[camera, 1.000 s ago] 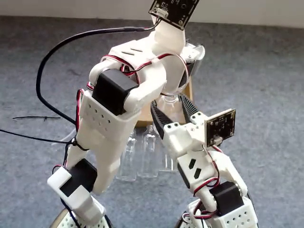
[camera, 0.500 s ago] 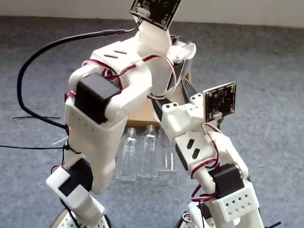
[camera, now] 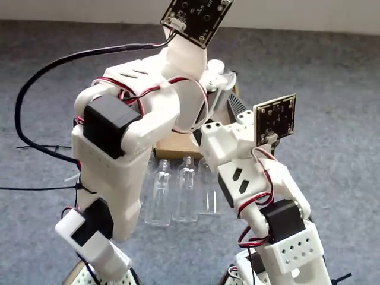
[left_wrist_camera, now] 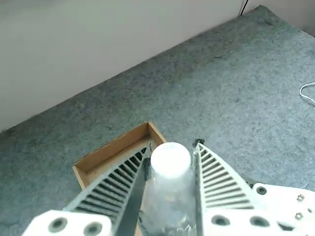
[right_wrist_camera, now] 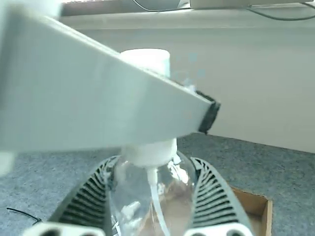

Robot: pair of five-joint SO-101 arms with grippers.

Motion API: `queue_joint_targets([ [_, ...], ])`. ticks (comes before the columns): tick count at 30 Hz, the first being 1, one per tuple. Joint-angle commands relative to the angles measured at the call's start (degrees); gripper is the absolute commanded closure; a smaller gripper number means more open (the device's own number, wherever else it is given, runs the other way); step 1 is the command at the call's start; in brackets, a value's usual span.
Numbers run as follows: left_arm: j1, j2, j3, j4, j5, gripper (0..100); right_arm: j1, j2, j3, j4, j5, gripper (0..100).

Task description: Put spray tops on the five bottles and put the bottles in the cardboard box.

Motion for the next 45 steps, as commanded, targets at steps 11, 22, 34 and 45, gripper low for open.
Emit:
queue_joint_targets([
  [11, -2.8, -22.9, 20.4, 0.1, -8.3, 78, 0.5, 0.0, -1.5, 0.0, 0.1, 99.4],
  [22, -19.8, -49.6, 51.2, 0.1, -9.8, 80, 0.7, 9.1, 1.7, -3.3, 4.1, 99.4],
  [34, -42.2, -89.3, 118.9, -22.5, -20.7, 79, 2.2, 45.8, -17.6, -17.8, 4.1, 99.4],
  [45, -52.4, -91.4, 140.0, -35.8, -22.0, 79, 1.7, 68.0, -34.8, -22.5, 3.8, 99.4],
])
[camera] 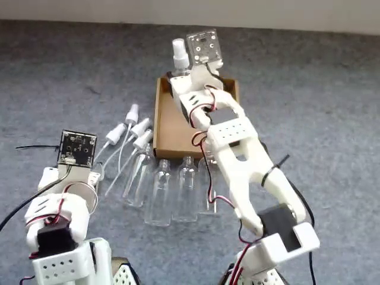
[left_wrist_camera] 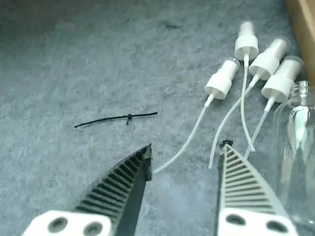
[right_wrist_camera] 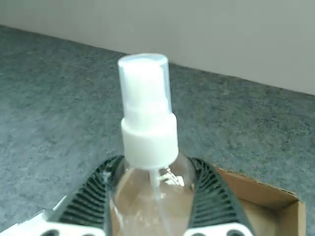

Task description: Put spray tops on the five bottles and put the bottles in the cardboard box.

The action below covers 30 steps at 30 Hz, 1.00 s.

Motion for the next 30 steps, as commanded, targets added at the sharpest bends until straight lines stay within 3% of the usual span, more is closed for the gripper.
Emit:
queue_joint_targets([
  [1, -0.9, -0.7, 4.1, -2.2, 2.4, 79, -0.4, 3.3, -6.4, -9.5, 0.2, 99.4],
  [5, -1.0, -0.7, 7.5, -5.4, 3.7, 79, -0.4, 10.8, -6.5, -29.9, 0.2, 99.5],
  [9, -1.0, -0.7, 12.0, -9.8, 3.7, 79, -0.6, 17.0, -6.5, -39.5, 0.2, 99.5],
  [23, -1.0, -0.7, 13.2, -10.8, 3.7, 79, -1.5, 30.7, -6.6, -50.2, 0.1, 99.5],
  [30, -1.0, -0.7, 13.2, -10.8, 3.7, 79, -1.4, 32.2, -6.5, -50.7, 0.4, 99.2],
])
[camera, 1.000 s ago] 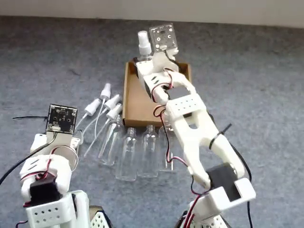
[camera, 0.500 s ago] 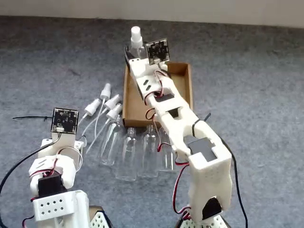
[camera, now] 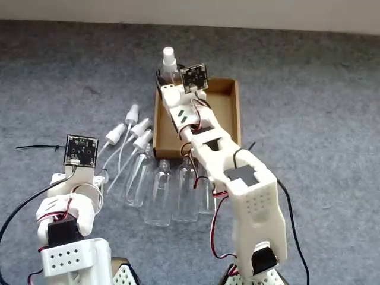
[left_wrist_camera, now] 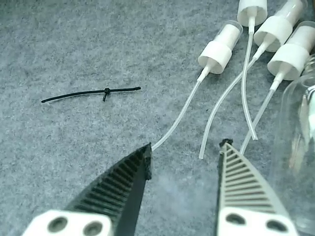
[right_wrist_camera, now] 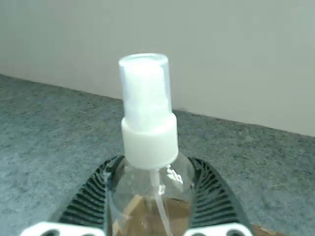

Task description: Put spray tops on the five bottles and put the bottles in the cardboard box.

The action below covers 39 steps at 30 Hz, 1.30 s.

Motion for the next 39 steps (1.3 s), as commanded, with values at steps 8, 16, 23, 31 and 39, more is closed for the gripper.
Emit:
queue_joint_targets([
  [8, -0.6, -0.7, -0.2, -1.1, 0.5, 79, -0.4, -1.2, -3.1, 2.0, 0.4, 83.5],
  [16, -0.6, -0.7, -0.2, -1.1, 0.5, 79, -0.5, -1.3, -3.2, 5.9, 0.5, 80.0],
  [23, -0.5, -0.7, -0.2, -1.1, 0.5, 79, -0.5, -5.4, -3.3, 11.9, 0.3, 80.0],
  [31, -0.4, -0.7, -0.1, -1.0, 0.5, 79, -1.0, -11.1, -3.4, 16.7, 0.4, 80.0],
  [39, -0.4, -0.7, 0.4, -1.1, 0.5, 79, -3.0, -13.0, -3.5, 20.2, 0.3, 81.0],
])
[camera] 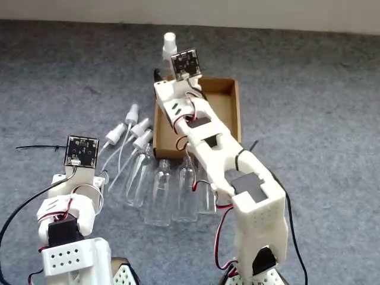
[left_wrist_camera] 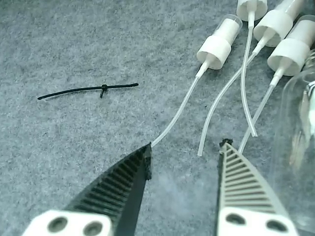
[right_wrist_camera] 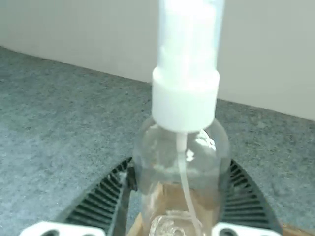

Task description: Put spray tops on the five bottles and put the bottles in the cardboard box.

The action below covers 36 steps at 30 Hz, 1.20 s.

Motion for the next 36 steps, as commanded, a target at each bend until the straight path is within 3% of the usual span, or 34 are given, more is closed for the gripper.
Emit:
queue_joint_targets([
  [1, -0.4, -0.7, -0.4, -0.9, 0.5, 79, -0.7, -2.4, -2.9, -0.1, 0.3, 83.0],
  [5, -0.4, -0.7, -0.4, -0.8, 0.5, 79, 0.5, -0.1, -5.1, -3.9, 0.4, 93.5],
  [15, -0.4, -0.7, -0.4, -0.9, 0.5, 79, 1.6, 2.9, -4.2, -11.9, 0.2, 96.1],
  [36, -0.4, -0.7, -0.4, -0.9, 0.5, 79, 1.7, 10.5, -3.0, -13.7, 0.5, 96.1],
])
